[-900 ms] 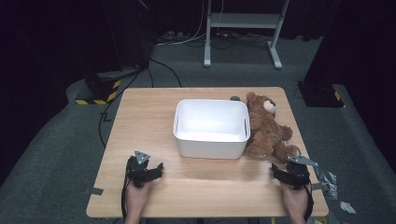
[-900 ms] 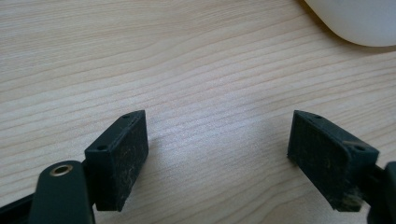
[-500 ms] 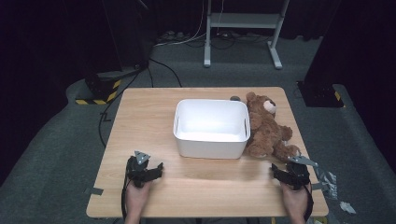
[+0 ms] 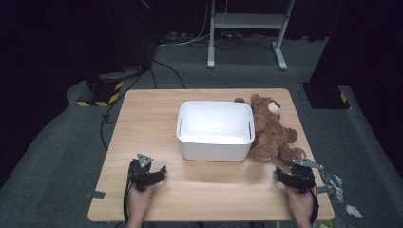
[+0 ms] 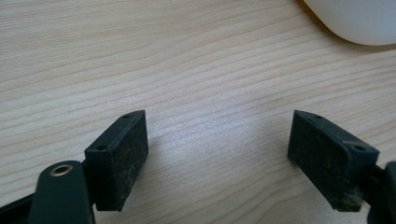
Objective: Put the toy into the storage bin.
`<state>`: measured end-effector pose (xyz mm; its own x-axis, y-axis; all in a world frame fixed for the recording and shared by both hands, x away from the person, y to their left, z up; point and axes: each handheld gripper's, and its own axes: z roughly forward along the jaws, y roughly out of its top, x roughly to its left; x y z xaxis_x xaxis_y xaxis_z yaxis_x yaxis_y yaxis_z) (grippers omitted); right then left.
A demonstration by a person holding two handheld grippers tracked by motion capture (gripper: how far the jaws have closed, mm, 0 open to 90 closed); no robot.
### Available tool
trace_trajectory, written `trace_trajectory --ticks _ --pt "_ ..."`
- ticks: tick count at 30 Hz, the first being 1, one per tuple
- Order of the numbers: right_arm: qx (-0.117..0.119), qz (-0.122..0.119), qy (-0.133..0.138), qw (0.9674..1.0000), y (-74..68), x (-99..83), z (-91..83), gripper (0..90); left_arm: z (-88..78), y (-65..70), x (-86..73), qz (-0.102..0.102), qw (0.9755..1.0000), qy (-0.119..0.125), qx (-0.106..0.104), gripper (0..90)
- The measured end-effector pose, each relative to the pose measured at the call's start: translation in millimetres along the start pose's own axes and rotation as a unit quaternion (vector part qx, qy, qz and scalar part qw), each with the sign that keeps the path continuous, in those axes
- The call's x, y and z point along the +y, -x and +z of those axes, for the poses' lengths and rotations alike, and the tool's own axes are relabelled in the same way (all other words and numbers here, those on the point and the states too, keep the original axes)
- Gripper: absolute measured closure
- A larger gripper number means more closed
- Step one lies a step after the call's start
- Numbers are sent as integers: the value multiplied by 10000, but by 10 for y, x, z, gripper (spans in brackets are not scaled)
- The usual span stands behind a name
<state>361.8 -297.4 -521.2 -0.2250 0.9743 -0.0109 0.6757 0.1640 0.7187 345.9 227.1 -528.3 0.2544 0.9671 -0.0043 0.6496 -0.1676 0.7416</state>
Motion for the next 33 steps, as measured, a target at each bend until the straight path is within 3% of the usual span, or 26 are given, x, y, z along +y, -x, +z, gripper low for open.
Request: trace_trajectory --ticks 10,14,15,18,19,22,33 --pt "-19 -6 64 10000 -12 -4 14 237 -2 3 0 -2 10000 -14 -2 200" --pt "105 -25 -47 9999 -6 -11 -15 242 -2 3 1 -2 10000 -14 -3 200" --pt "33 -80 98 9999 2 -24 0 240 -2 3 0 -4 10000 -13 -3 200" --pt "23 17 -56 10000 -10 -34 -33 208 -2 2 1 0 10000 -15 -3 200" --pt "-38 15 45 10000 -14 -40 -17 202 -3 3 1 -1 10000 -17 -1 200" --pt "-106 107 15 9999 -21 -34 -14 166 -3 3 1 2 10000 -18 -1 200" --pt "195 301 336 9988 1 -35 -180 165 -4 1 0 13 10000 -25 -5 199"
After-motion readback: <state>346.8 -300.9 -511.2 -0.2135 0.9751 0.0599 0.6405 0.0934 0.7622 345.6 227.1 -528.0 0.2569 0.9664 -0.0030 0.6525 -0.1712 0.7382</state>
